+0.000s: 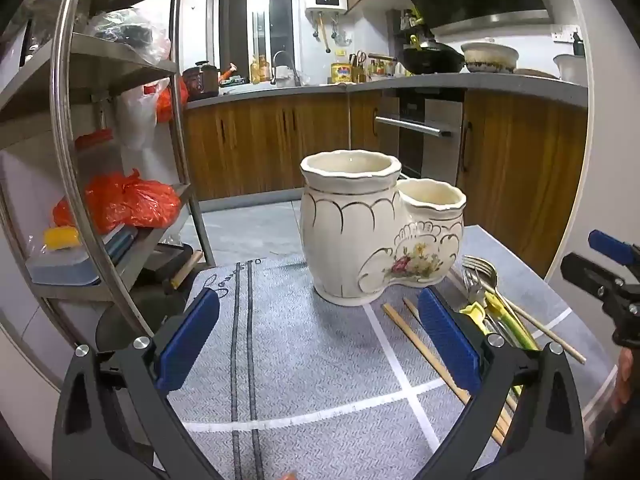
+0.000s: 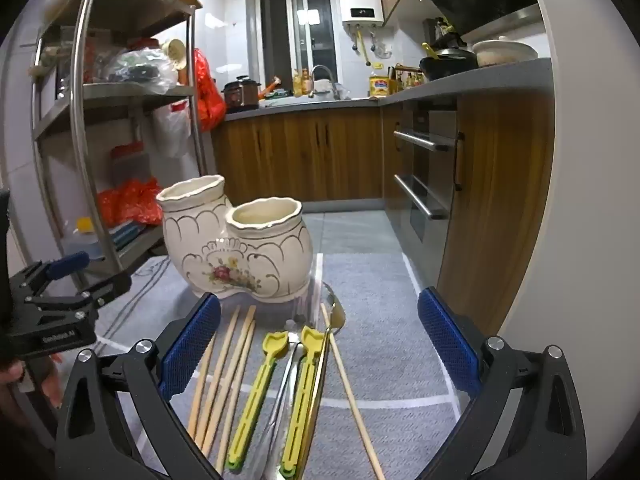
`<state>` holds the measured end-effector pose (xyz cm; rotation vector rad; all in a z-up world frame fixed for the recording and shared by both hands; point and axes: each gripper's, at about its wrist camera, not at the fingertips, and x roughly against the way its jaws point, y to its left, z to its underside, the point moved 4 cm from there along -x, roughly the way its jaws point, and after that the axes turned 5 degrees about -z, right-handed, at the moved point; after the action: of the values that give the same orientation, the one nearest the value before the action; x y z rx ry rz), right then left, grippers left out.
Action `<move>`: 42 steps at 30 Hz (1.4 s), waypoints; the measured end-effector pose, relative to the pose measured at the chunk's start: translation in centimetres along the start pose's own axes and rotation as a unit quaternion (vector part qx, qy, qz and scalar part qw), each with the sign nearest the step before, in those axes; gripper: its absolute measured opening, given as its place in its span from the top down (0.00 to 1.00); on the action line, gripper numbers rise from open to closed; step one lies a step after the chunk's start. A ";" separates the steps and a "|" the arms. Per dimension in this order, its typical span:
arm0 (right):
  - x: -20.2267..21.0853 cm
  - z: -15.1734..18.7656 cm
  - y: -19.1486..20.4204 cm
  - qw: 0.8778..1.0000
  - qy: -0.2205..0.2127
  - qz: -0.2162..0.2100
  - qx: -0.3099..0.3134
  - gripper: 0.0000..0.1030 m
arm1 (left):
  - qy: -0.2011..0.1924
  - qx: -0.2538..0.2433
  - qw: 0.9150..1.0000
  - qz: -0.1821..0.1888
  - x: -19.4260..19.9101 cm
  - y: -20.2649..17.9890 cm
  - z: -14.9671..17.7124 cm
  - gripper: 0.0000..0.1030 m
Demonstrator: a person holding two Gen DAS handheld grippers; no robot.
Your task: Organize utensils
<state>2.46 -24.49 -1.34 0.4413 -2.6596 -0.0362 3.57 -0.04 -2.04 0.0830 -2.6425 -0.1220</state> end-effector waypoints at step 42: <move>-0.3 0.4 0.3 1.000 -0.002 0.006 0.005 0.05 | -0.017 0.004 1.000 -0.003 0.9 0.3 -0.4 0.05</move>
<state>2.42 -24.10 -1.84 0.4297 -2.6674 -0.0199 2.99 0.15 -1.28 0.0924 -2.6764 -0.1145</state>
